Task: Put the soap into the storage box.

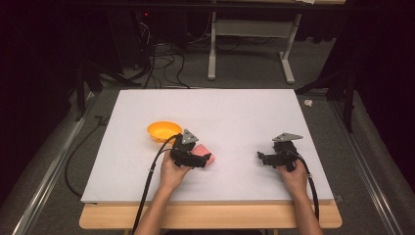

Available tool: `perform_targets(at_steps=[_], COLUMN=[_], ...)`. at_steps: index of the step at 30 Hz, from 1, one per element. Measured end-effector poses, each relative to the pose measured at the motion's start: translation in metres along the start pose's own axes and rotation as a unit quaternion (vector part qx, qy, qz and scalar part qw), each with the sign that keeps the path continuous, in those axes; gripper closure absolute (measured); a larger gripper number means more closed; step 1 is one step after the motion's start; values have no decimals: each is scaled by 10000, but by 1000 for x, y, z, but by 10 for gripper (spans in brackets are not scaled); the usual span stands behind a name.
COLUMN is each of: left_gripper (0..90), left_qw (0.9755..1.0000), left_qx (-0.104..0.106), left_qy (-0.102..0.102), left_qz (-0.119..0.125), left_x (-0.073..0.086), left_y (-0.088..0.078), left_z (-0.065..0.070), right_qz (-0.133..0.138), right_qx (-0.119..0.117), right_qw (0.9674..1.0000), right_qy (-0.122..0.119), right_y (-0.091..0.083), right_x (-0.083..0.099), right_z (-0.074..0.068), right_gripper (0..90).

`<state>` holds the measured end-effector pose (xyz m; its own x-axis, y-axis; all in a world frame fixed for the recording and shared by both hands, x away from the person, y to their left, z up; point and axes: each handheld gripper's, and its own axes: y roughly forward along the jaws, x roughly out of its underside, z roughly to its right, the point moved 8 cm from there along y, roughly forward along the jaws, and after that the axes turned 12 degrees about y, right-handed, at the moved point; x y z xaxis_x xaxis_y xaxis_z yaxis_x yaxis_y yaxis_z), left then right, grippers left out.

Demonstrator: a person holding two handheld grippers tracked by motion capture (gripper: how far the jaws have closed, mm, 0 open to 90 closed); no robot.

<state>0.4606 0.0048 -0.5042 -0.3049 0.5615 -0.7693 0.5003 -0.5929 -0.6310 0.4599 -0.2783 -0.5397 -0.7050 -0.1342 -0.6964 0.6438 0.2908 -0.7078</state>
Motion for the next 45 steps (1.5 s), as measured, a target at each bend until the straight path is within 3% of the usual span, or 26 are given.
perform_targets(at_steps=[19, 31, 45], left_gripper=[82, 74, 88], left_qw=[9997, 9988, 9983], left_qx=[87, 31, 16], left_qy=[-37, 183, 272], left_qz=[-236, -444, -517], left_x=[11, 16, 21], left_y=[20, 27, 33], left_z=[4, 8, 10], right_qz=[-5, -1, -1], right_qx=[-4, -2, -3], right_qw=[10000, 10000, 10000], right_qy=[17, 4, 4], right_y=[0, 0, 0], right_x=[0, 0, 0], right_z=[0, 0, 0], right_gripper=[168, 168, 168])
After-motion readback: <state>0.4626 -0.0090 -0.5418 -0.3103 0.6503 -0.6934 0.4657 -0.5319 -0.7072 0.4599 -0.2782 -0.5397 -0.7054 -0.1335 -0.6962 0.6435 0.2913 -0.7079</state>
